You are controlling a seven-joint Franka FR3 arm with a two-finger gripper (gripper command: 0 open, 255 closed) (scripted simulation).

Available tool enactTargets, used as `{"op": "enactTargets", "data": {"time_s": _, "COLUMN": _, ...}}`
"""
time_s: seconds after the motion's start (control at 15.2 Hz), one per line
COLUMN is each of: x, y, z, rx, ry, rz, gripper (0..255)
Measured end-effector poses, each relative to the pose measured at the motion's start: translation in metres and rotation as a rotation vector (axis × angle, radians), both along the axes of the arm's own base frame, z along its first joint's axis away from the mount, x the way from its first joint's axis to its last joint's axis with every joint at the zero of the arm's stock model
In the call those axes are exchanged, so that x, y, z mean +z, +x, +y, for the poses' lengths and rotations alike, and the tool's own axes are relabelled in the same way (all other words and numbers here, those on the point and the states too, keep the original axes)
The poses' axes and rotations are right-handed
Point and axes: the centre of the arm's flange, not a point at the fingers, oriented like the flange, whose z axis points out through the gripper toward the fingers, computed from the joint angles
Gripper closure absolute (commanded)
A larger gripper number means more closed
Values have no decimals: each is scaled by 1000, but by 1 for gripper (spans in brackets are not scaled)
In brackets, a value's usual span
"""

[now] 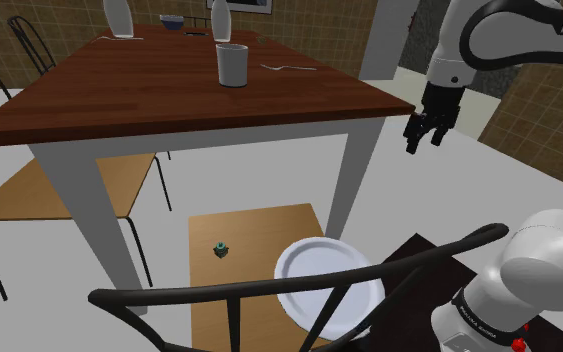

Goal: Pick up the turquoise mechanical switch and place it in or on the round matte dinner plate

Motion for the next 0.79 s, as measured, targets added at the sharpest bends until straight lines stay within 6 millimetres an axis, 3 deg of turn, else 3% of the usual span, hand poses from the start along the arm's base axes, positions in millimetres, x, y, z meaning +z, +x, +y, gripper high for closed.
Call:
{"op": "enactTargets", "data": {"time_s": 0.26, "x": -13, "y": 11, "z": 19, "rx": -3, "ry": 2, "rz": -2, "gripper": 0}}
{"op": "enactTargets", "data": {"time_s": 0.79, "x": -63, "y": 45, "z": 104, "rx": -14, "ry": 12, "rz": -13, "gripper": 0}}
